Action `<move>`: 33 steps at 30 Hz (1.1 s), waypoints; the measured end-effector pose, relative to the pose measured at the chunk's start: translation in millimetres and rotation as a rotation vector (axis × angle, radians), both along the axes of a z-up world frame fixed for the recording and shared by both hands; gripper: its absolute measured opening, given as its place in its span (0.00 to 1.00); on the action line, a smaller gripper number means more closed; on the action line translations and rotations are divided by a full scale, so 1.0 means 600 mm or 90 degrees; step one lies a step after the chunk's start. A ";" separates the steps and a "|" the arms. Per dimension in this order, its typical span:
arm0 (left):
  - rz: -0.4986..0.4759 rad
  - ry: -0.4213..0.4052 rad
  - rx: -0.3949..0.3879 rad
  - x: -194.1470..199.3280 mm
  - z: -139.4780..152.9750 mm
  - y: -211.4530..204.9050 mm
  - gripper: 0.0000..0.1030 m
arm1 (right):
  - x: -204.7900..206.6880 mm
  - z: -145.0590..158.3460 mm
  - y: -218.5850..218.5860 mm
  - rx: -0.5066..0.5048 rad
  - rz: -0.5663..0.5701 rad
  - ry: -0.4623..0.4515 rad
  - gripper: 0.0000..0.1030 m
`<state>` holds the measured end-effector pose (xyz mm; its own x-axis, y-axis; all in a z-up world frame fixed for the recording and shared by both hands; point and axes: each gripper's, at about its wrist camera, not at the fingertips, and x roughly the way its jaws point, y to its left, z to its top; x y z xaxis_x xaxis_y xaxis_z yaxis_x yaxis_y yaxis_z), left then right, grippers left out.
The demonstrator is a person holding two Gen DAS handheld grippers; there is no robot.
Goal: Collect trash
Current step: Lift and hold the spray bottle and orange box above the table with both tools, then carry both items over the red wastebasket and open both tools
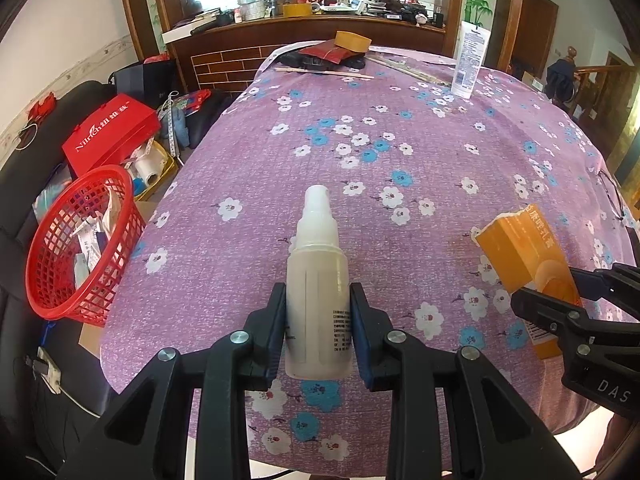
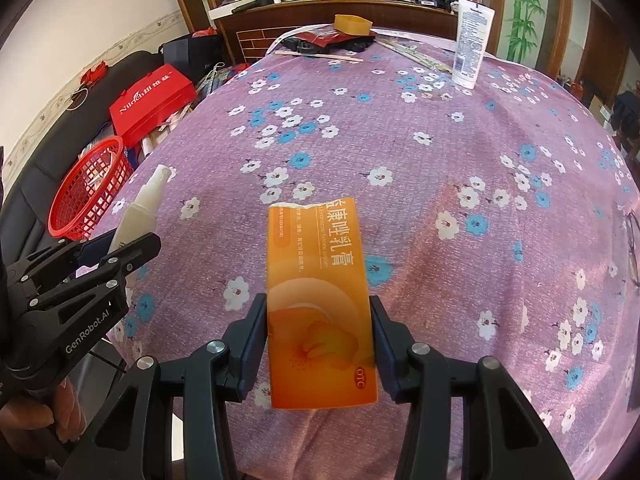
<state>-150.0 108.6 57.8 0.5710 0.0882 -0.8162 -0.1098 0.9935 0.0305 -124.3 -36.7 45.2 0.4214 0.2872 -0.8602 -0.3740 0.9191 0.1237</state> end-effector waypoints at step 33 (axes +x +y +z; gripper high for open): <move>0.275 -0.075 -0.064 -0.059 0.083 0.337 0.28 | 0.068 0.094 0.250 0.046 0.181 -0.018 0.51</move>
